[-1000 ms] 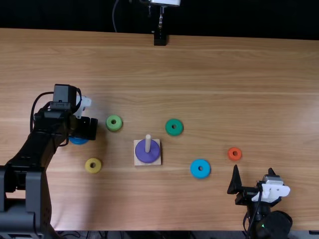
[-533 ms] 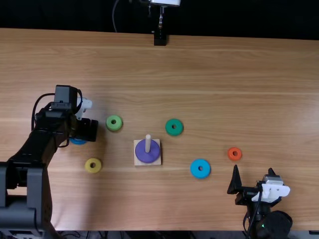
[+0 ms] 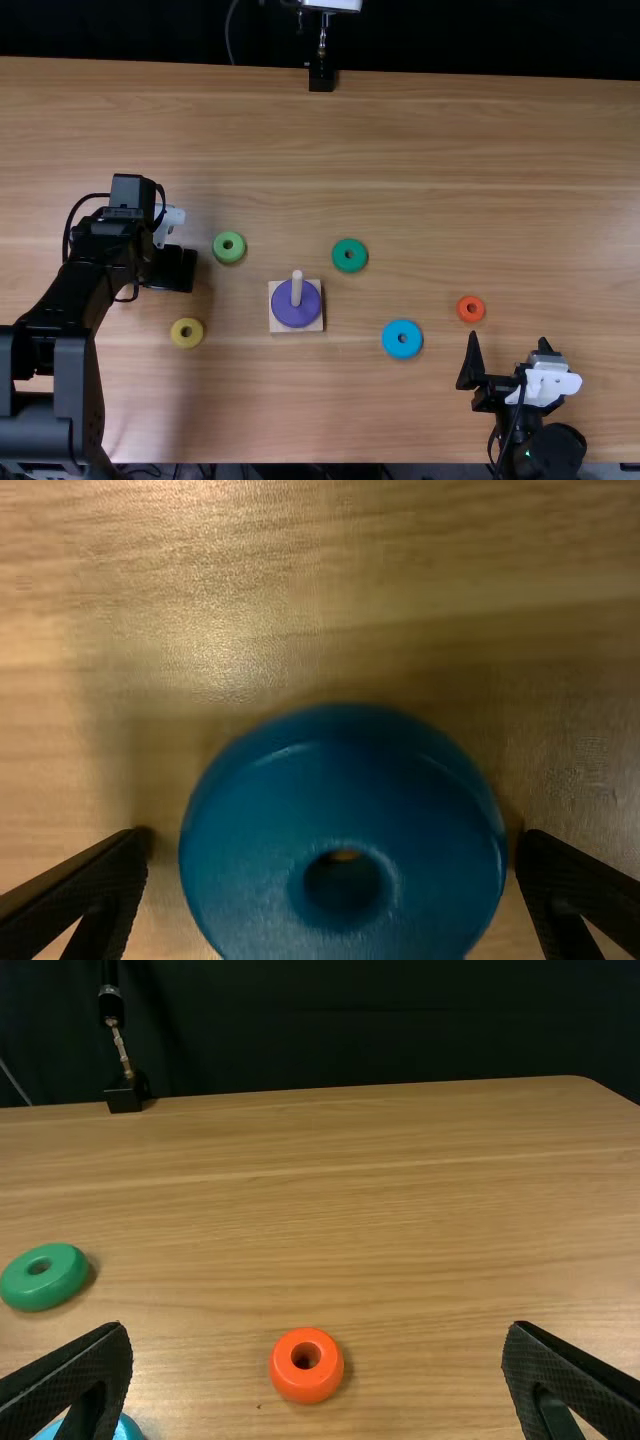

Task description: Build the Hanoi tower: stack the rings onto the peg from bottom to top in this color order: purple, dark blue, light blue, dark green, light green, yellow, orange.

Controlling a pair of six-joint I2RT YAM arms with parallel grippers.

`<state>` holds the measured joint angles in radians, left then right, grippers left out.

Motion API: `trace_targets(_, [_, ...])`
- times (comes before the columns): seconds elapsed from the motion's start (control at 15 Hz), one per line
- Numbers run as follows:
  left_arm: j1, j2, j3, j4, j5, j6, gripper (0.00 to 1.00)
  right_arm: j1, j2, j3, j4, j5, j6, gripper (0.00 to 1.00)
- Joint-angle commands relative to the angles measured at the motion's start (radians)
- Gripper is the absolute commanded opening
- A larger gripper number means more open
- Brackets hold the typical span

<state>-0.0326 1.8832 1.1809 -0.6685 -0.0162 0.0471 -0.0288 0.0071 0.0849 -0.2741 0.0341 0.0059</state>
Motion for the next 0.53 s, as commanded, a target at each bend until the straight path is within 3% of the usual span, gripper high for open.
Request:
trace_targets(0.0, [0.003,0.028,0.020,-0.007,-0.006,0.006,0.63,-0.010,-0.007,-0.068,-0.071,0.016,0.001,1.00])
trace_targets(0.07, [0.003,0.028,0.019,0.004,-0.004,0.006,0.45,-0.008,-0.007,-0.068,-0.071,0.016,0.001,1.00])
trace_targets(0.27, [0.003,0.027,0.022,-0.002,-0.006,0.003,0.40,-0.008,-0.007,-0.068,-0.071,0.016,0.001,1.00])
trace_targets(0.33, [0.003,0.024,0.020,-0.009,-0.008,-0.001,0.31,-0.008,-0.007,-0.068,-0.071,0.016,0.001,1.00])
trace_targets(0.47, [0.003,0.016,0.013,0.002,-0.008,0.003,0.00,-0.008,-0.007,-0.068,-0.071,0.016,0.001,1.00])
